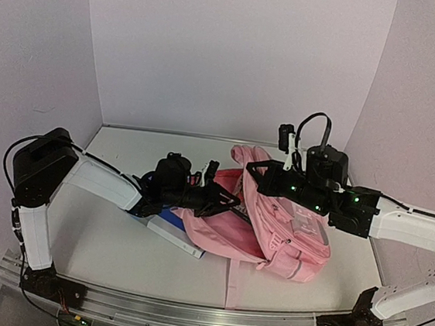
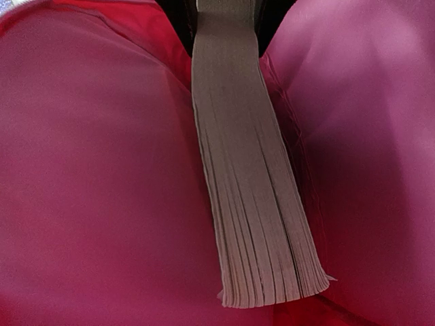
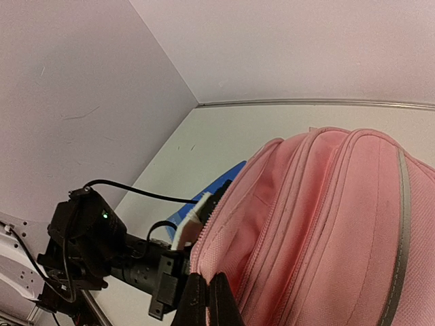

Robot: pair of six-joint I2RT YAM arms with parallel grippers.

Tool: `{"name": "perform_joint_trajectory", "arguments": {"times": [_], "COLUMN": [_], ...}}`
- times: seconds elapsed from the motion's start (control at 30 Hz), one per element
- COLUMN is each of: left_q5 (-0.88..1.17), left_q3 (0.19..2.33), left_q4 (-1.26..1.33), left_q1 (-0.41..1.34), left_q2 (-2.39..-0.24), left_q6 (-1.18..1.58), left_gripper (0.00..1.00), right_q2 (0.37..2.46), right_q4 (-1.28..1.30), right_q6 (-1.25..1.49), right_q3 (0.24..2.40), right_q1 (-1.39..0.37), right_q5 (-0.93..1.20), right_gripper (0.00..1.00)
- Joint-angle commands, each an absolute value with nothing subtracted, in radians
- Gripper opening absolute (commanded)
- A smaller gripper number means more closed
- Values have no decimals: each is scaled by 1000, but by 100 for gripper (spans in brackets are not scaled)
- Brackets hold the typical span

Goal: Pack the student bag
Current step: Place the book in the student bag.

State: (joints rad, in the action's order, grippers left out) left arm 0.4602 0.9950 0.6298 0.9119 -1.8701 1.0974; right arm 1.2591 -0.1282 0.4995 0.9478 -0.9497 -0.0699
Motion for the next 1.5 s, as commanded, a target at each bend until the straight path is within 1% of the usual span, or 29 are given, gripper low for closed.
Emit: {"name": "perform_joint_trajectory", "arguments": {"times": [0.0, 0.2, 0.23, 0.3, 0.4, 0.47, 0.57, 0.7, 0.8, 0.87, 0.97, 1.07, 1.1, 1.13, 1.23, 1.27, 1.3, 1.37, 1.47], "left_q5": [420, 401, 396, 370, 294, 254, 217, 196, 185, 182, 199, 256, 284, 300, 333, 339, 346, 368, 409], "left_q3": [1152, 1260, 1268, 1255, 1193, 1136, 1083, 1027, 974, 914, 814, 755, 734, 712, 666, 661, 658, 657, 670], "left_q4": [735, 640, 619, 577, 534, 497, 384, 204, 81, 24, -39, -102, -104, -103, -97, -103, -108, -115, -126], "left_q1": [958, 987, 988, 989, 988, 984, 971, 932, 868, 809, 699, 571, 536, 496, 399, 372, 347, 302, 237], "left_q2": [-1951, -2055, -2058, -2038, -1956, -1877, -1765, -1616, -1498, -1414, -1293, -1231, -1219, -1206, -1181, -1180, -1181, -1194, -1233], "left_q6": [1015, 954, 942, 917, 853, 820, 772, 729, 735, 758, 787, 792, 791, 789, 757, 746, 736, 720, 699], "left_gripper": [0, 0, 2, 11, 34, 53, 66, 74, 77, 80, 87, 90, 90, 90, 91, 91, 92, 92, 92], "right_q2": [1204, 1190, 1187, 1179, 1176, 1183, 1204, 1245, 1283, 1308, 1325, 1335, 1339, 1342, 1329, 1317, 1304, 1270, 1237], "right_q4": [-447, -447, -444, -430, -373, -313, -211, -105, -65, -43, -20, -6, 2, 27, 103, 123, 134, 138, 94], "right_q6": [499, 495, 492, 488, 474, 469, 468, 475, 495, 513, 534, 540, 543, 548, 566, 583, 602, 675, 838], "right_q3": [996, 971, 967, 959, 951, 943, 928, 913, 898, 894, 892, 908, 919, 933, 973, 979, 979, 960, 889], "right_q1": [-956, -956, -956, -956, -957, -956, -955, -949, -933, -910, -877, -867, -868, -868, -878, -897, -922, -981, -1030], "right_q5": [-79, -111, -126, -161, -240, -319, -456, -562, -596, -609, -611, -584, -558, -535, -430, -412, -400, -365, -254], "right_gripper": [0, 0, 0, 0, 0, 0, 0, 0, 0, 0, 0, 1, 7, 19, 61, 70, 76, 83, 86]}}
